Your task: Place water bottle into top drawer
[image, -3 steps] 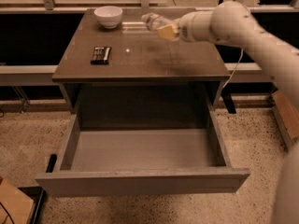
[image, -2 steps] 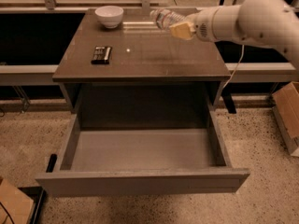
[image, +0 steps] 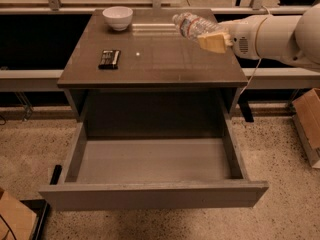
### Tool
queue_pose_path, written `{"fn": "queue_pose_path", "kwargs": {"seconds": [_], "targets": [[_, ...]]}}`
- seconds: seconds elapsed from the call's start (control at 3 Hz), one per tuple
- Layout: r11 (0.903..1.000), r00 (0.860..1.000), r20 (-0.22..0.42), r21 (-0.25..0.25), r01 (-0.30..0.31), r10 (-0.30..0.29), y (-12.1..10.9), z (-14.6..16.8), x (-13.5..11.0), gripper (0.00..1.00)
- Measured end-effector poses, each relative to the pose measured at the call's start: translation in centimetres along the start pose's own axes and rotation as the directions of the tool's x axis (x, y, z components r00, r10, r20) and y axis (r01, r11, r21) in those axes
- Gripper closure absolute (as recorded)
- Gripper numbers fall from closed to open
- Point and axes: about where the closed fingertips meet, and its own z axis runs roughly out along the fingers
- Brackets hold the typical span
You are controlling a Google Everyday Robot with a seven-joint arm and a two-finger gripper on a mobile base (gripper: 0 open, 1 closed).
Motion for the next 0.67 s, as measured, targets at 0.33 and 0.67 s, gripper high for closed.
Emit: {"fn": "queue_pose_path", "kwargs": {"seconds": [0.33,0.67], "targets": [[0.9977,1.000,-0.016,-0.067,0.007,-0.008,0.7,0.2,0.8,1.00],[0.9813,0.999,-0.012,-0.190,0.030,-0.033,3.7,-1.7,2.6,1.00]]}}
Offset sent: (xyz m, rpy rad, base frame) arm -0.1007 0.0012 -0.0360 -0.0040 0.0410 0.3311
